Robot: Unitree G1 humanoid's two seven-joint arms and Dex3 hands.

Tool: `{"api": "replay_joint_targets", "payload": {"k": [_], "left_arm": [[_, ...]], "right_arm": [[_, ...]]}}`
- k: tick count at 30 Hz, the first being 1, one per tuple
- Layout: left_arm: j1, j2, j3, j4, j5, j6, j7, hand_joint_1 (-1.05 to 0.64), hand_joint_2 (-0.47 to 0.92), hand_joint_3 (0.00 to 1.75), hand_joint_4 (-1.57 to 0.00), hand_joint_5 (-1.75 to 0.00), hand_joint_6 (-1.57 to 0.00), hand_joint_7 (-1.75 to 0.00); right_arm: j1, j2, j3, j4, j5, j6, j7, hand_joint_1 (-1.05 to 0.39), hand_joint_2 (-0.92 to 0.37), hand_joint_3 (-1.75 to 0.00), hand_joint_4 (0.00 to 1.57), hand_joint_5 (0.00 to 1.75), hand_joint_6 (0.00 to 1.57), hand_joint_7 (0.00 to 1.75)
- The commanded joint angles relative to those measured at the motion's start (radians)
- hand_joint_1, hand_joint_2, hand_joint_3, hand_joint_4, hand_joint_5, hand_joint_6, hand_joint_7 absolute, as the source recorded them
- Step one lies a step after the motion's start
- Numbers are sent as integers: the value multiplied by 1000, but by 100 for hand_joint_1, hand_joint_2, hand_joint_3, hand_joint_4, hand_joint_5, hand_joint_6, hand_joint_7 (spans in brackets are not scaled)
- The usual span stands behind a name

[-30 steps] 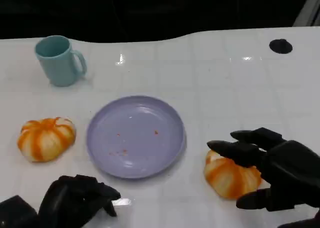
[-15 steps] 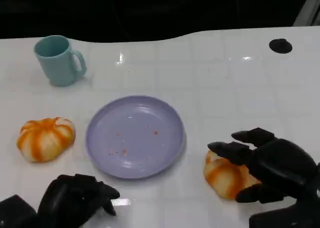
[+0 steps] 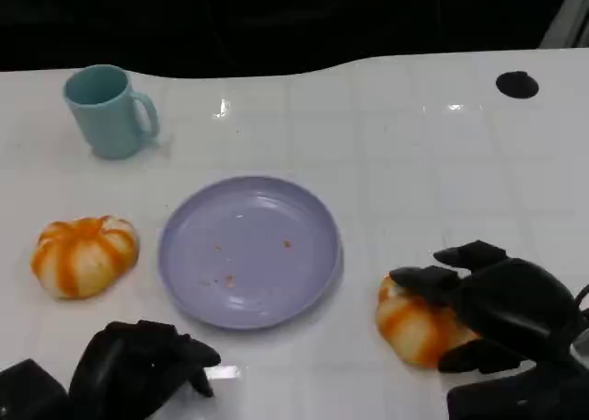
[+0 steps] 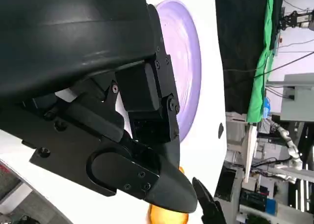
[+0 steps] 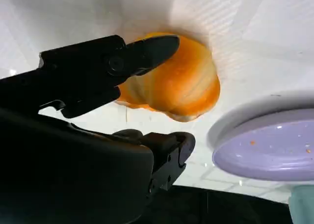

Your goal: Grasp the bread from the table and place it into the plate.

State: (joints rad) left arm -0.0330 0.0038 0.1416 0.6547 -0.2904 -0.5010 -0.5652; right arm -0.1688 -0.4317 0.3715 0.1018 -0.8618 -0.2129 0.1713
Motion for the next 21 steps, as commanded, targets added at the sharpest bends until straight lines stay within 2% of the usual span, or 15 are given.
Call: {"api": "replay_joint_targets", "payload": {"k": [1, 5, 8, 9, 10, 11, 12, 13, 14, 16, 17, 18, 19, 21], "left_arm": [[11, 12, 6, -10, -3, 0, 1, -105, 86, 0, -95, -147, -157, -21], [10, 11, 5, -8, 2, -3, 6, -105, 86, 0, -95, -146, -157, -21], [11, 10, 4, -12, 1, -2, 6, -105, 86, 0, -95, -146, -157, -21], [12, 10, 3, -13, 4, -4, 8, -105, 86, 0, -96, -145, -157, -21], [12, 10, 3, -14, 4, -4, 8, -105, 86, 0, -97, -144, -157, -21], [13, 10, 3, -15, 3, -4, 8, -105, 86, 0, -97, -143, -157, -21], [13, 9, 3, -16, 2, -3, 8, -105, 86, 0, -98, -142, -157, -21], [14, 9, 3, -17, 1, -2, 9, -105, 86, 0, -100, -140, -157, -21], [14, 8, 3, -16, 1, -3, 10, -105, 86, 0, -101, -139, -157, -21], [12, 8, 4, -12, -1, -9, 5, -105, 86, 0, -102, -138, -157, -21], [11, 8, 4, -11, -2, -10, 4, -105, 86, 0, -103, -136, -157, -21], [12, 8, 3, -12, -1, -10, 5, -105, 86, 0, -104, -135, -157, -20], [13, 8, 3, -14, 0, -9, 6, -105, 86, 0, -105, -134, -157, -20], [14, 9, 2, -16, 2, -9, 8, -105, 86, 0, -105, -133, -157, -21]], "right_arm": [[-40, -14, 28, 38, -13, 13, 17, -52, -90, 0, 12, 27, 32, 1], [-73, -9, 58, 70, -29, 22, 17, -49, -90, 0, 20, 23, 40, 3], [-103, 10, 74, 114, -32, 32, -1, -40, -91, 0, 41, 17, 53, 4], [-112, 18, 75, 139, -26, 26, -28, -36, -91, 0, 51, 18, 60, 6], [-121, 28, 72, 172, -15, 5, -76, -29, -92, -3, 80, 22, 81, 9], [-127, 36, 69, 200, -4, -11, -113, -24, -92, -5, 98, 27, 94, 12], [-136, 42, 70, 227, 4, -24, -141, -20, -92, -6, 107, 39, 105, 11], [-146, 45, 74, 253, 5, -34, -165, -17, -91, -11, 106, 87, 121, 11], [-156, 46, 81, 273, 3, -40, -183, -15, -92, -12, 102, 115, 129, 12], [-172, 49, 94, 308, -8, -50, -231, -14, -92, -15, 95, 149, 136, 17], [-177, 50, 99, 320, -10, -53, -249, -14, -91, -16, 89, 162, 129, 39], [-184, 55, 102, 340, -9, -60, -275, -13, -90, -19, 86, 167, 116, 65], [-189, 57, 105, 354, -6, -66, -293, -12, -89, -23, 85, 172, 100, 102], [-199, 61, 111, 383, -2, -77, -326, -12, -87, -27, 84, 174, 90, 127]]}}
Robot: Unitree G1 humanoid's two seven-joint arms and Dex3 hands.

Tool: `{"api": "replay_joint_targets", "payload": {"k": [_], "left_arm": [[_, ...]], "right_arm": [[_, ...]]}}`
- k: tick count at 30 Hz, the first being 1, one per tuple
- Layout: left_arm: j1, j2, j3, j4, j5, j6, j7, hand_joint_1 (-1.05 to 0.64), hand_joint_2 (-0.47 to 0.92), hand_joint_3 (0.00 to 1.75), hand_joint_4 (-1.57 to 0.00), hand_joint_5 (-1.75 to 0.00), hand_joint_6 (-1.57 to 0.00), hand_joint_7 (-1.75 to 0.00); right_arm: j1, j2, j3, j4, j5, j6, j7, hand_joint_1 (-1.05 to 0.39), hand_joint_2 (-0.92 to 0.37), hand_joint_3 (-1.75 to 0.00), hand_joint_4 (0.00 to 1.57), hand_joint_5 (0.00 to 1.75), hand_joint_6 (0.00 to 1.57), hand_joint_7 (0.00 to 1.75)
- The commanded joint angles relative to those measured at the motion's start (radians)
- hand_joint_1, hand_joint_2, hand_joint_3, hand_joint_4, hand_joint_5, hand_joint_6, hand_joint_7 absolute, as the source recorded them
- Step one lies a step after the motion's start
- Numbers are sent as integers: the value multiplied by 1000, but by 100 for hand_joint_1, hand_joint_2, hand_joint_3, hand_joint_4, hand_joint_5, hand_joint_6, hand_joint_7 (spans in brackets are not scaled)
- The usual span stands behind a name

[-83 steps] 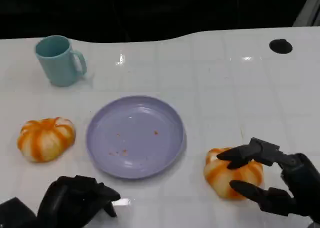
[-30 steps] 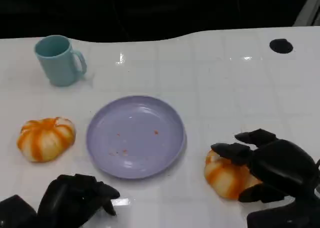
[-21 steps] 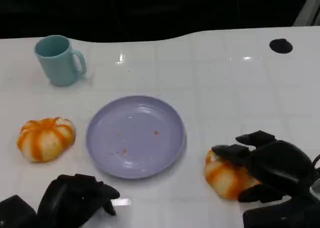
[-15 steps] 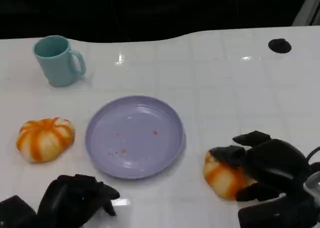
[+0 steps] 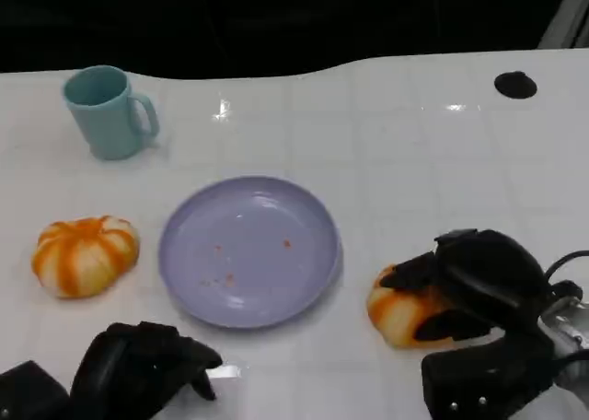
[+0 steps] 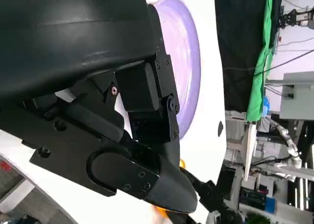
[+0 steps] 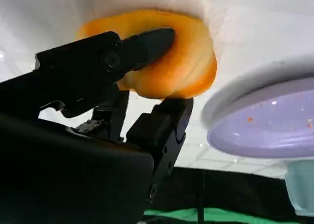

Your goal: Grasp the bread from the table and place it into the plate.

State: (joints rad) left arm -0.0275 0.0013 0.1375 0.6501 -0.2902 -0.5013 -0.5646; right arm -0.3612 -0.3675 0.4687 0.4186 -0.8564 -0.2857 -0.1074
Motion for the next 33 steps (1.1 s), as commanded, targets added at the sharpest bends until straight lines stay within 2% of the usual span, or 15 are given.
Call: {"api": "replay_joint_targets", "payload": {"k": [1, 2, 3, 5, 7, 10, 12, 15, 19, 22, 25, 30, 33], "left_arm": [[9, 11, 6, -13, 2, -6, 8, -105, 86, 0, -107, -132, -157, -21], [10, 11, 6, -13, 1, -6, 7, -105, 86, 0, -108, -129, -157, -21], [10, 12, 6, -13, 1, -5, 6, -105, 86, 0, -110, -127, -157, -21], [9, 11, 7, -11, -1, -5, 4, -105, 86, 0, -112, -123, -157, -20], [8, 11, 7, -9, -2, -7, 3, -105, 85, 0, -114, -121, -157, -20], [8, 10, 8, -10, -4, -4, 4, -105, 85, 1, -117, -116, -157, -20], [7, 10, 8, -8, -4, -5, 3, -105, 85, 1, -118, -115, -157, -20], [5, 10, 8, -7, -3, -5, 5, -105, 85, 1, -119, -114, -157, -20], [3, 12, 7, -4, 2, -6, 7, -105, 86, 1, -122, -109, -157, -20], [2, 9, 8, 3, 3, -14, 7, -105, 86, 1, -123, -107, -157, -20], [4, 6, 8, 4, -1, -13, 7, -105, 86, 0, -125, -105, -157, -20], [14, 6, 3, -15, 7, -1, 18, -105, 86, 0, -126, -103, -157, -21], [12, 7, 3, -13, 2, -5, 9, -104, 86, 0, -126, -101, -157, -20]], "right_arm": [[-11, 2, 14, 85, -4, -16, -75, -12, -86, -30, 85, 174, 85, 137], [-16, 5, 17, 100, -3, -25, -99, -12, -80, -40, 86, 174, 79, 150], [-20, 7, 19, 111, -2, -31, -116, -13, -74, -52, 86, 175, 77, 153], [-19, 16, 16, 125, 6, -46, -162, -14, -67, -66, 87, 175, 77, 154], [-21, 27, 12, 145, 17, -68, -214, -13, -52, -89, 88, 175, 77, 157], [-31, 39, 11, 178, 20, -89, -281, -13, -41, -108, 88, 175, 77, 159], [-38, 43, 8, 182, 21, -101, -311, -14, -39, -111, 88, 175, 77, 158], [-50, 53, -2, 190, 37, -135, -357, -12, -29, -123, 93, 175, 88, 142], [-67, 63, -12, 187, 65, -158, -364, -11, -27, -132, 95, 175, 85, 154], [-81, 74, -20, 170, 86, -173, -359, -11, -31, -118, 95, 175, 79, 164], [-91, 85, -25, 158, 94, -186, -358, -10, -26, -121, 97, 175, 77, 171], [-113, 110, -35, 149, 140, -221, -317, -14, -22, -140, 100, 175, 82, 161], [-138, 128, -30, 153, 145, -227, -300, -16, -25, -139, 99, 175, 79, 165]]}}
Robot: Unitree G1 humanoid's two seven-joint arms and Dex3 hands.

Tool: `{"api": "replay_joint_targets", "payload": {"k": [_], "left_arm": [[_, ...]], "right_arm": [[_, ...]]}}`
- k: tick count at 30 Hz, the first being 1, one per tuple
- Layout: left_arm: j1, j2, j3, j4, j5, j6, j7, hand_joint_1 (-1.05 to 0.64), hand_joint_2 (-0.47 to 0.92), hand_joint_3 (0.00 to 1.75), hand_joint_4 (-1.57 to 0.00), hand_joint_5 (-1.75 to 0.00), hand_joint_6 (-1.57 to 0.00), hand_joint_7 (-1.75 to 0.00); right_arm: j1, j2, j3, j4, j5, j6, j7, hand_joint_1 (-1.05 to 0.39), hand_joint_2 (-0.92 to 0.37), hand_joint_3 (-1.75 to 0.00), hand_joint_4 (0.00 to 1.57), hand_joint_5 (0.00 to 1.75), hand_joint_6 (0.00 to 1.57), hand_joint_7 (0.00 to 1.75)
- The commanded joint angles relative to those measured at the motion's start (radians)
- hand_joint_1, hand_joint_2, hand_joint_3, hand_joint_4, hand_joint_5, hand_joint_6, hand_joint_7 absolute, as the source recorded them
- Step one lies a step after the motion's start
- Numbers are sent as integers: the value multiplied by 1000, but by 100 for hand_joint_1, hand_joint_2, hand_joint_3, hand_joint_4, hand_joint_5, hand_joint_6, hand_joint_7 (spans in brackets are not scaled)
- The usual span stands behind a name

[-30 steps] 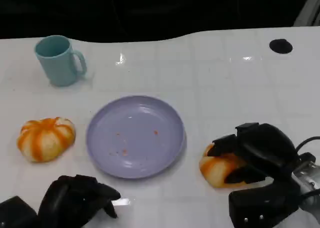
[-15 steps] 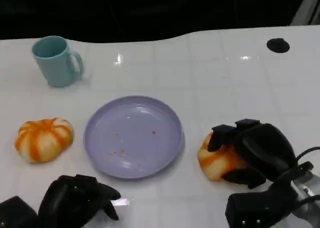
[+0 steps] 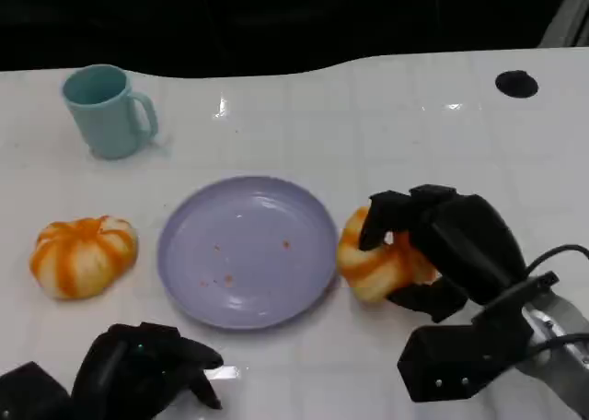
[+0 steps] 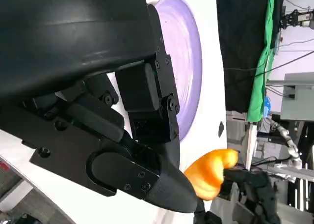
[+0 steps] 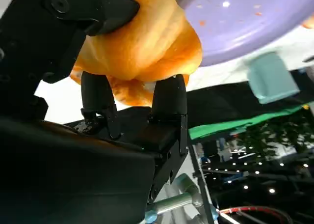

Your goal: Grasp the bread from the table and place it into the plate.

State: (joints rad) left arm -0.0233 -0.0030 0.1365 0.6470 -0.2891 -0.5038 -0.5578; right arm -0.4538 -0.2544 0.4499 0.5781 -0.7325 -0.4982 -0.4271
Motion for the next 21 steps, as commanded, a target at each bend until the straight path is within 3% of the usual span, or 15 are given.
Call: {"api": "replay_joint_targets", "payload": {"k": [1, 9, 21], "left_arm": [[8, 12, 4, -9, 1, -3, 1, -104, 86, 0, -126, -101, -157, -19], [9, 9, 4, -13, -4, 3, 0, -105, 85, 0, -130, -96, -157, -18], [17, -3, -2, -23, 3, 5, 11, -105, 83, 0, -133, -92, -157, -20]], "right_arm": [[-57, 24, -7, -4, 17, -12, 21, -16, -26, -139, 98, 175, 79, 166], [-149, 107, 15, 55, 11, -13, 52, -16, -26, -135, 98, 175, 81, 155], [-312, 256, 90, 325, -36, -42, -54, -21, -30, -140, 99, 175, 84, 155]]}}
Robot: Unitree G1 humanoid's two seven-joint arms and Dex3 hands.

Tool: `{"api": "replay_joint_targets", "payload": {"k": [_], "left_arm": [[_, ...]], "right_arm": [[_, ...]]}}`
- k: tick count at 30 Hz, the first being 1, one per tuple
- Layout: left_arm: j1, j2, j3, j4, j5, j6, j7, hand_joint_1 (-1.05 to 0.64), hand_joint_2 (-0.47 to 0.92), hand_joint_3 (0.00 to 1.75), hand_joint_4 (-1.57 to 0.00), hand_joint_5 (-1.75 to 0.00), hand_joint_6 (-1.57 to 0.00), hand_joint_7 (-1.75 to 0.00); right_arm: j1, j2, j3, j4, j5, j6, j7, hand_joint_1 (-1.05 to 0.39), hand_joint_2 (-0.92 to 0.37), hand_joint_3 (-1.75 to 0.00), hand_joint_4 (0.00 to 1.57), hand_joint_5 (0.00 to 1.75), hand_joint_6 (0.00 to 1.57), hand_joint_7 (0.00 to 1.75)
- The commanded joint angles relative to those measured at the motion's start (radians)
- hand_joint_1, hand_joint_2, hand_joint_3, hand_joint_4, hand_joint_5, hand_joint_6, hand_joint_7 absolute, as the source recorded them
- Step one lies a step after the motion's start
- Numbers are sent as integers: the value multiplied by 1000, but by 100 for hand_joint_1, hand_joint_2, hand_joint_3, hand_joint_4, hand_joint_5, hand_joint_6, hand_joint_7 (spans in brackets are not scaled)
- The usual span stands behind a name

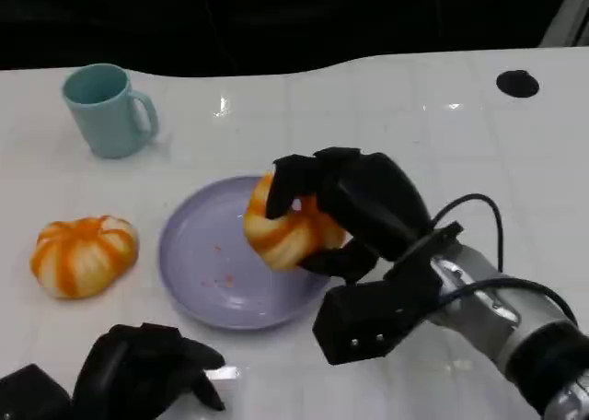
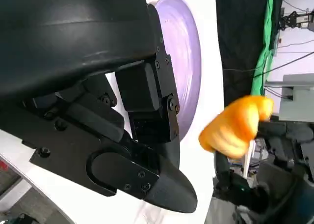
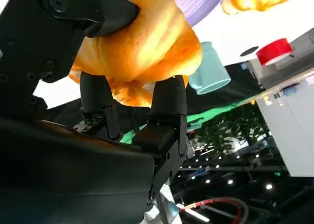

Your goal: Grasp the bread from the table and place it into the plate.

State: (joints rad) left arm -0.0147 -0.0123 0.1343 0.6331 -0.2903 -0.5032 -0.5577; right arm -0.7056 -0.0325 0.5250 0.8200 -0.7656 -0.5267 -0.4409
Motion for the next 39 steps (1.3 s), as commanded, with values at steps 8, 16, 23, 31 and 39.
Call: {"api": "replay_joint_targets", "payload": {"k": [8, 16, 23, 31, 39], "left_arm": [[3, 3, -2, 1, 18, -11, 18, -105, 84, 0, -133, -92, -157, -21], [6, 2, -2, 0, 13, -17, 11, -105, 84, 0, -133, -90, -157, -20], [12, 4, -3, -10, 13, -14, 11, -105, 84, 0, -134, -90, -157, -20], [9, 8, -3, -6, 15, -18, 12, -105, 85, 0, -134, -89, -157, -19], [5, 8, -1, 2, 12, -25, 7, -105, 86, 1, -134, -89, -157, -19]], "right_arm": [[-137, 97, 24, 255, 17, -26, -37, -20, -36, -133, 94, 175, 79, 154], [-165, 74, 73, 256, -31, 83, 55, -33, -82, -29, 74, 77, 94, 14], [-150, 32, 89, 154, -23, 186, 263, -45, -92, -4, 52, 19, 66, 0], [-117, -14, 79, 40, -2, 216, 394, -56, -92, -9, 41, 11, 48, 0], [-61, -60, 44, -84, 56, 184, 432, -57, -92, -9, 43, 12, 46, 0]]}}
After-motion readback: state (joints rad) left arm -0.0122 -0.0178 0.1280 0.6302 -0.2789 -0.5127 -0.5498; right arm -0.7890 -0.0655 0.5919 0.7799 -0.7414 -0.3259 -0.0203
